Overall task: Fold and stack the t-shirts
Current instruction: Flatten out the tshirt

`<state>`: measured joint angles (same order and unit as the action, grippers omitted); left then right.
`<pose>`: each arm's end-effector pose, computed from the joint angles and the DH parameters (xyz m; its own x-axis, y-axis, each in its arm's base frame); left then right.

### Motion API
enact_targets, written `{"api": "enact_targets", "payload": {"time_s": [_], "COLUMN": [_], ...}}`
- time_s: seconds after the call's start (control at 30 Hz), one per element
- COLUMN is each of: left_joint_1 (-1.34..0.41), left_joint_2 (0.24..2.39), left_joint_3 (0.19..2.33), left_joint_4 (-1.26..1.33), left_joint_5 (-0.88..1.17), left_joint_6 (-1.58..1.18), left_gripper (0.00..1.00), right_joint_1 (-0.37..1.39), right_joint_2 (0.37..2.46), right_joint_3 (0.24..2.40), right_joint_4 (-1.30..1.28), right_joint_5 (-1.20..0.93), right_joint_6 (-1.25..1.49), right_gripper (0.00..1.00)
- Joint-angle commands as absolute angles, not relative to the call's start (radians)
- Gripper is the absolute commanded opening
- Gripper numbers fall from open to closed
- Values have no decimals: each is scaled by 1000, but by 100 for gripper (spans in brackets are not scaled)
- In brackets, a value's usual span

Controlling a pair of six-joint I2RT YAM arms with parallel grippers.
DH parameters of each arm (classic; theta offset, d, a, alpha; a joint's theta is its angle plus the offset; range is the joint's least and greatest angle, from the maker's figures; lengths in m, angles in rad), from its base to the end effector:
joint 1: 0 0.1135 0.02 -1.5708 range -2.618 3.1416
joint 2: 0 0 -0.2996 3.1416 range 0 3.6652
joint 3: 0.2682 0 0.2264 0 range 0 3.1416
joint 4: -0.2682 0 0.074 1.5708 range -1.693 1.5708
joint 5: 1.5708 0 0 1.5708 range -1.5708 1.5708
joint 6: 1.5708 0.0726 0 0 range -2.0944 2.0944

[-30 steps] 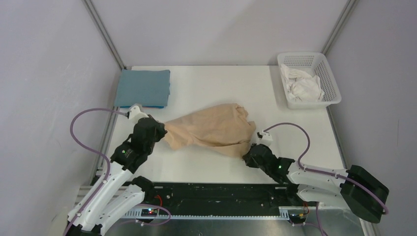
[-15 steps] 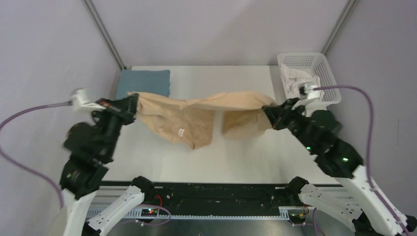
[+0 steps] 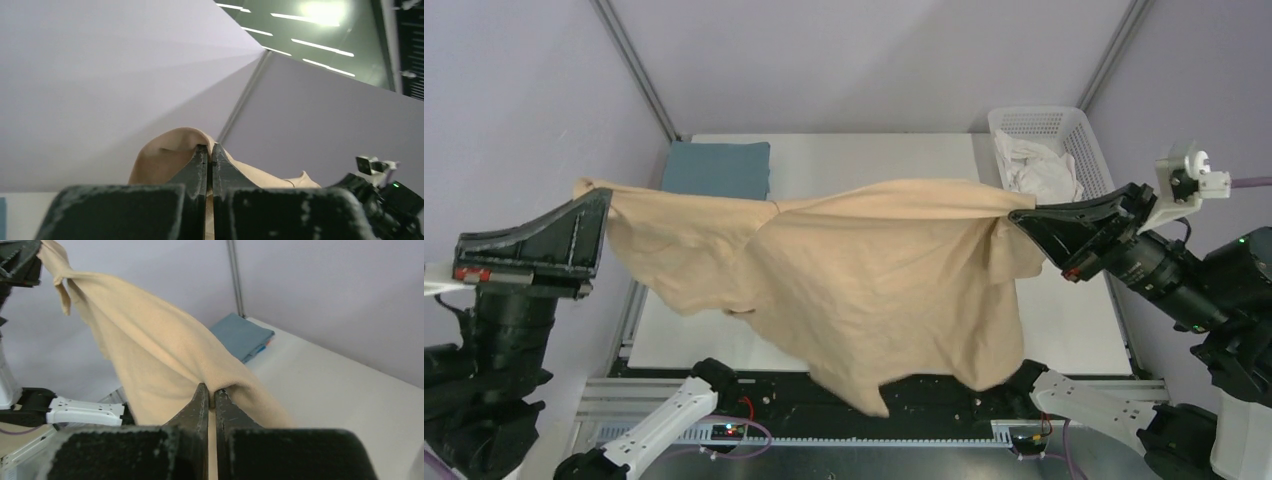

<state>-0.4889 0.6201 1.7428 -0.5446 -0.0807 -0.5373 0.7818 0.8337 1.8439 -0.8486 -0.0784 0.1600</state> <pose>-0.0509 0.0337 0.5903 0.2054 -0.6871 -0.6970 0.5979 0.6519 -0.4665 0.0161 0.0240 0.5757 -0.0079 0.2160 -0.9764 -0.7658 0.6266 0.1448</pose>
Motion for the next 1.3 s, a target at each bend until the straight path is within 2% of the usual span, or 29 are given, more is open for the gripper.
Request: {"api": "enact_targets", "payload": {"time_s": [0.0,0.17,0.23,0.3,0.37,0.4,0.43,0.47,0.5,0.53,0.57,0.63,0.8,1.03,1.27], "left_joint_1": [-488,-479,-436,-377,-341,-334,-331,-329,-329,-328,-329,-329,-330,-409,-589], "left_joint_2": [752,1022,1155,1304,1467,1574,1623,1716,1756,1829,1855,1903,1850,1573,1479], "left_joint_3": [1768,1794,1798,1801,1801,1803,1818,1827,1851,1865,1887,1894,1810,1448,1093], "left_joint_4": [-527,-518,-508,-506,-506,-506,-506,-507,-507,-514,-519,-535,-550,-552,-496], "left_joint_5": [-294,-626,-673,-634,-626,-637,-635,-631,-628,-620,-617,-608,-578,-491,-388], "left_joint_6": [-442,-359,-343,-345,-347,-344,-338,-328,-325,-323,-329,-343,-374,-505,-642], "left_gripper": [0,0,0,0,8,21,45,60,88,94,98,99,100,100,100], "right_joint_1": [778,740,655,562,480,446,435,420,416,406,402,394,390,400,410], "right_joint_2": [896,997,1061,1128,1217,1292,1332,1417,1453,1522,1553,1609,1535,1406,1484], "right_joint_3": [1873,1738,1672,1576,1485,1443,1432,1428,1432,1453,1468,1506,1424,1200,1116], "right_joint_4": [-943,-912,-901,-845,-784,-747,-732,-698,-680,-658,-654,-663,-600,-617,-651], "right_joint_5": [103,425,415,331,231,182,160,124,112,105,115,156,200,185,289], "right_joint_6": [141,219,258,285,317,327,333,328,310,304,301,310,329,265,236], "right_gripper": [0,2,3,3,6,15,27,51,67,75,90,98,100,99,96]}}
